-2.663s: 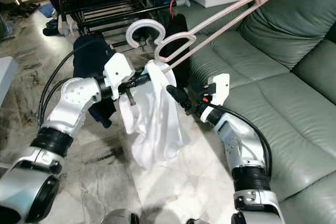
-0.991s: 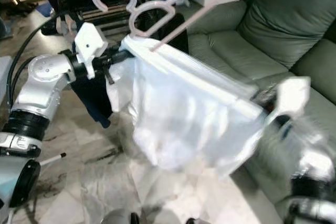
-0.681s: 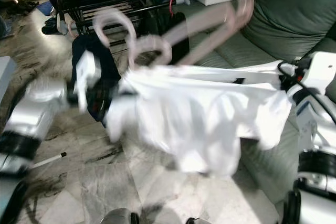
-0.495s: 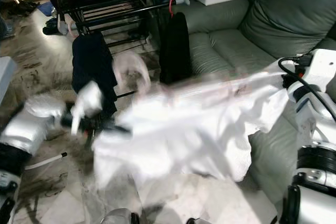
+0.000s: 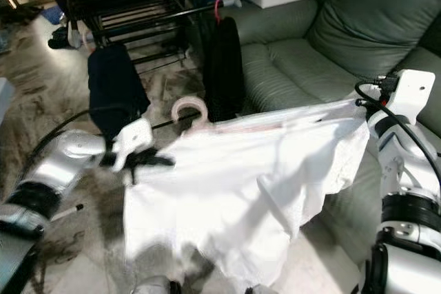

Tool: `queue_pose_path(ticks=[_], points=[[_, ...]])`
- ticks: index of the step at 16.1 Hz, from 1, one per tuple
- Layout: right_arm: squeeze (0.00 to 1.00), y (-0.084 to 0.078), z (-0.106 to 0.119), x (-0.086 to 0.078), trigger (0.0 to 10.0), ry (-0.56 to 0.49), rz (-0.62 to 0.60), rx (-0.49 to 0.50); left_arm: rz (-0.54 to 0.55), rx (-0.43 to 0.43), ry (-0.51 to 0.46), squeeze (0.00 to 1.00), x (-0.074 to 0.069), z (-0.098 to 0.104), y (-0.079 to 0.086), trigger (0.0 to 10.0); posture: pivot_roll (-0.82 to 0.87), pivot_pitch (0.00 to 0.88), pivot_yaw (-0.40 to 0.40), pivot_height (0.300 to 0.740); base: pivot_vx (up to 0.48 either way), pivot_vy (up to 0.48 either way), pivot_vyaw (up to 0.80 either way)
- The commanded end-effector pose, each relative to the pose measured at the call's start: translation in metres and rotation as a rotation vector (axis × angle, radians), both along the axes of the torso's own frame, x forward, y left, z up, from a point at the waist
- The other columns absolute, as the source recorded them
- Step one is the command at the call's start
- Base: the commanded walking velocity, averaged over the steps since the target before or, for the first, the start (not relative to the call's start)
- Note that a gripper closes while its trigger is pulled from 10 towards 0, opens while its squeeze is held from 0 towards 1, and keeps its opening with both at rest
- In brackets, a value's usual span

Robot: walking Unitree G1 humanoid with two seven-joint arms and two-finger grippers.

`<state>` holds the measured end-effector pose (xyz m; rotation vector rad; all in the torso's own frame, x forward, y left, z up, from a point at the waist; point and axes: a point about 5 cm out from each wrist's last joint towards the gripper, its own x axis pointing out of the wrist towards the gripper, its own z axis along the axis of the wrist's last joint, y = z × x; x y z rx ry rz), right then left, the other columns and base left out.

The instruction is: Hang hanger

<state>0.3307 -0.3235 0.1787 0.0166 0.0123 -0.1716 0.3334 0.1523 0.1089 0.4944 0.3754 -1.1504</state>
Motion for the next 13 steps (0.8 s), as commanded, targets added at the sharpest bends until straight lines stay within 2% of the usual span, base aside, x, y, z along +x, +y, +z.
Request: queue_pose_path(ticks=[1,3,4,6,7,8,9,10,11,13], points=[[0.00,-0.004,0.021,0.002,0.0,-0.086,-0.035,-0.019,0.117,0.058,-0.006,0.00,0.003,-0.005,0.022,0.0,-0.04,0.000,0.018,0.740,0.000,0.000,0.00],[0.00,0.008,0.024,0.009,0.0,-0.106,-0.016,-0.020,0.165,0.101,-0.016,0.00,0.005,-0.015,0.020,0.0,-0.04,0.000,0.021,0.740,0.000,0.000,0.00],[0.00,0.023,0.027,0.018,0.0,-0.134,0.001,-0.025,0.233,0.081,-0.022,0.00,0.008,-0.019,0.012,0.0,-0.04,0.000,0.021,0.740,0.000,0.000,0.00],[0.00,0.057,0.031,0.033,0.0,-0.184,0.041,-0.002,0.289,-0.002,-0.009,0.00,0.009,-0.023,-0.013,0.0,-0.04,0.000,0.024,0.740,0.000,0.000,0.00],[0.00,0.069,0.033,0.038,0.0,-0.201,0.054,0.016,0.300,-0.023,-0.009,0.00,0.009,-0.025,-0.022,0.0,-0.04,0.000,0.024,0.740,0.000,0.000,0.00],[0.00,0.089,0.033,0.045,0.0,-0.206,0.099,0.048,0.308,-0.037,-0.011,0.00,0.009,-0.028,-0.035,0.0,-0.03,0.000,0.017,0.740,0.000,0.000,0.00],[0.00,0.113,0.033,0.050,0.0,-0.206,0.169,0.052,0.343,-0.069,-0.009,0.00,0.009,-0.029,-0.046,0.0,-0.02,0.000,0.014,0.740,0.000,0.000,0.00],[0.00,0.132,0.034,0.053,0.0,-0.207,0.234,0.069,0.446,-0.117,-0.008,0.00,0.013,-0.030,-0.053,0.0,-0.02,0.000,0.011,0.740,0.000,0.000,0.00],[0.00,0.139,0.033,0.054,0.0,-0.208,0.255,0.066,0.492,-0.133,-0.003,0.00,0.014,-0.031,-0.055,0.0,-0.02,0.000,0.011,0.740,0.000,0.000,0.00],[0.00,0.142,0.029,0.053,0.0,-0.198,0.262,0.068,0.563,-0.103,-0.040,0.00,0.017,-0.032,-0.051,0.0,-0.03,0.000,0.014,0.740,0.000,0.000,0.00]])
